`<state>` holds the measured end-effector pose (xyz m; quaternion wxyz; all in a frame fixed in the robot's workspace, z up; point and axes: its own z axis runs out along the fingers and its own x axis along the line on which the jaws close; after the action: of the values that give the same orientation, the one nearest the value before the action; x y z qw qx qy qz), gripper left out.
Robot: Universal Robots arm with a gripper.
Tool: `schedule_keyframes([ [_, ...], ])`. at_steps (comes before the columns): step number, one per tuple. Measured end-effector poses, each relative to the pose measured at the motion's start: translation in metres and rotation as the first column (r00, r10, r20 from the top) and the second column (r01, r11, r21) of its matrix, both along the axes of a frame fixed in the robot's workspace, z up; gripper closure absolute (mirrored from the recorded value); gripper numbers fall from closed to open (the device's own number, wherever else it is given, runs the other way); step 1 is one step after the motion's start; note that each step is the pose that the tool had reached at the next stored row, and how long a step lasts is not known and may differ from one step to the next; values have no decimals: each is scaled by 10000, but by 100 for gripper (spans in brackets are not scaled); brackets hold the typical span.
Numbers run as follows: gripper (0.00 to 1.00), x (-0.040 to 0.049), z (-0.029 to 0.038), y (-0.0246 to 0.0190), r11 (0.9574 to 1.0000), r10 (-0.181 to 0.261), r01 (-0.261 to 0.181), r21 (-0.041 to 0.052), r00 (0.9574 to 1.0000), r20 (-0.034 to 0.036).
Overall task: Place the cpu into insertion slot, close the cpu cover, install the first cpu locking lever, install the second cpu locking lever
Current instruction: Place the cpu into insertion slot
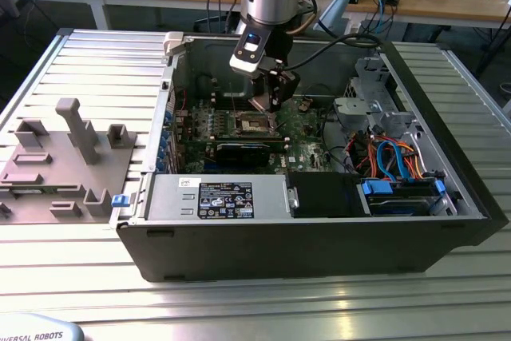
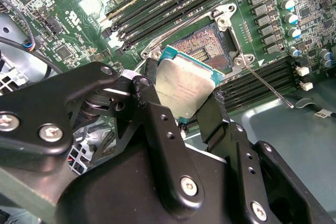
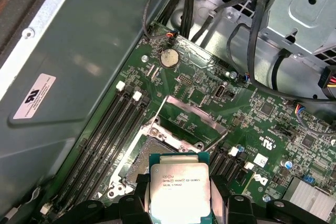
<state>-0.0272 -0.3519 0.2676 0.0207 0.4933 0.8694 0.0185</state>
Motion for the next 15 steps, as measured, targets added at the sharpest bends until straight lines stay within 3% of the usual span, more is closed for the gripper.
schedule_keyframes([
  [15, 45, 0, -2, 0, 10000, -79, 79, 0, 10000, 0],
])
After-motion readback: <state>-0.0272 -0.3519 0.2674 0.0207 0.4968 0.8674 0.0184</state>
